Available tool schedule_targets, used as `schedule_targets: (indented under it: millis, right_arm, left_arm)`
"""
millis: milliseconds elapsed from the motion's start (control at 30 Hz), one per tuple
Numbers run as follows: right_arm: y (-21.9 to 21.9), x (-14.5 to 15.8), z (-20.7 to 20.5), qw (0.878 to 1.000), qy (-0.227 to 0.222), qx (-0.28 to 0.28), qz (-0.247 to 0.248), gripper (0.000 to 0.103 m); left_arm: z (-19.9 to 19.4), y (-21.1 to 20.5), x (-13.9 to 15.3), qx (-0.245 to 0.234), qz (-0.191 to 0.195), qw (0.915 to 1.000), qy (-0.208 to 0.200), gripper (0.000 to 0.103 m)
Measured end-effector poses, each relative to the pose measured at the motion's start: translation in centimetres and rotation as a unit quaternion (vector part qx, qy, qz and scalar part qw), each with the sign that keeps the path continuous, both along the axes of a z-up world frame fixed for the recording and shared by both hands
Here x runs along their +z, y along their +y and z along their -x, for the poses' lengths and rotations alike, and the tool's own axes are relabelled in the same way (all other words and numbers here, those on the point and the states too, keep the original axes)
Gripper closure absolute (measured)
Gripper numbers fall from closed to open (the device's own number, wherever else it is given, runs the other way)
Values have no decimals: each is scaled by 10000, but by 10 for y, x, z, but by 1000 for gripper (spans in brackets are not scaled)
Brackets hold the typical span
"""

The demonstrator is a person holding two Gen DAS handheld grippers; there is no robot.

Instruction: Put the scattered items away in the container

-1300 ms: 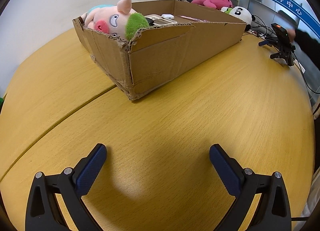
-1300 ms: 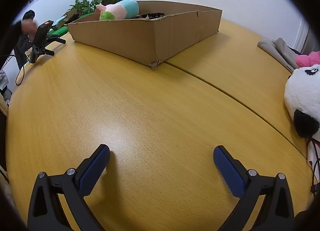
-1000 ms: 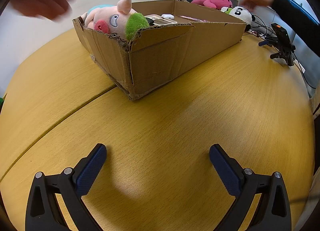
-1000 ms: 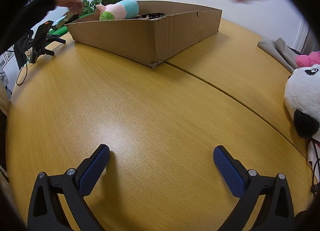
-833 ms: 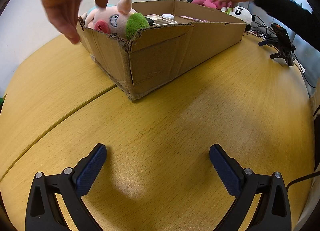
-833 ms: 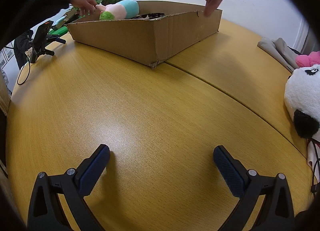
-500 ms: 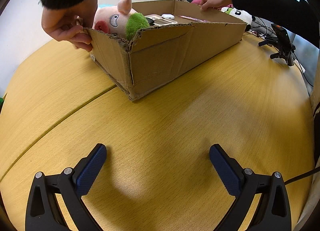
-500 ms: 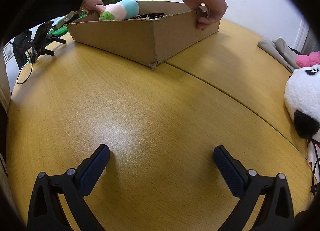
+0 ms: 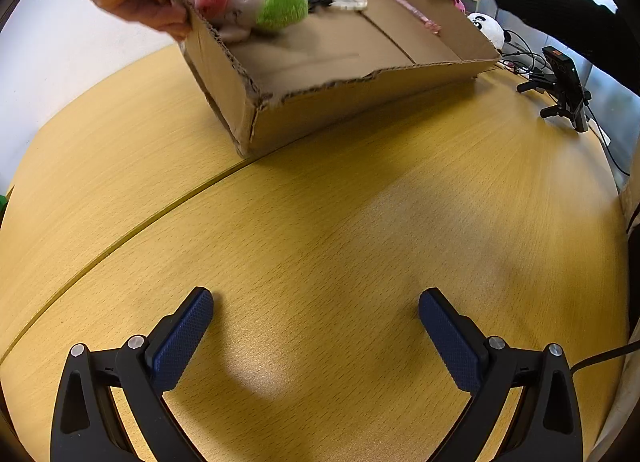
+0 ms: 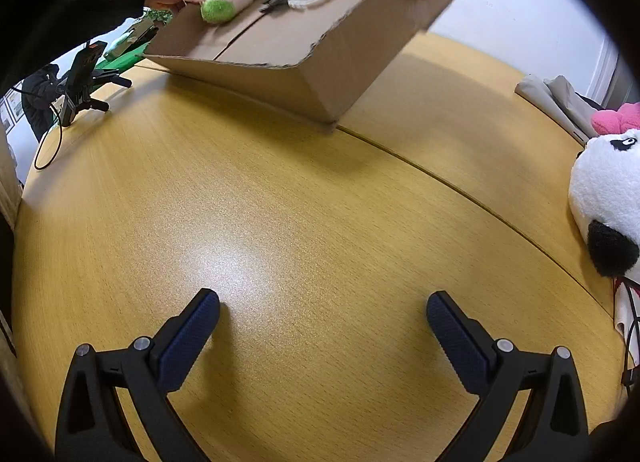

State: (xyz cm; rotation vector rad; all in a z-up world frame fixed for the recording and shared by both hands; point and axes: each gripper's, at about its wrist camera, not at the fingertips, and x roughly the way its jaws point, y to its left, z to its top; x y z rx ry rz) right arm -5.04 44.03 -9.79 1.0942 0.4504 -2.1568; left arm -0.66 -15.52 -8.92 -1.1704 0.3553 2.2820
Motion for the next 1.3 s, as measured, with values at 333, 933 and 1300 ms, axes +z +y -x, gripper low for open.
schedule_targets:
  millis: [333, 933, 1300]
  right_arm:
    - [0, 0, 0, 10000, -1, -5, 0, 0]
    - [-1, -1, -1, 10000, 1, -13, 1, 0]
    - [0, -1, -1, 10000, -3, -18, 3, 0]
  left_arm:
    - [1, -1, 0, -11, -2, 10000, 1, 0]
    - [2, -2, -1, -28, -4, 10000, 2, 0]
    - [1, 1, -2, -70, -3, 10000, 6, 0]
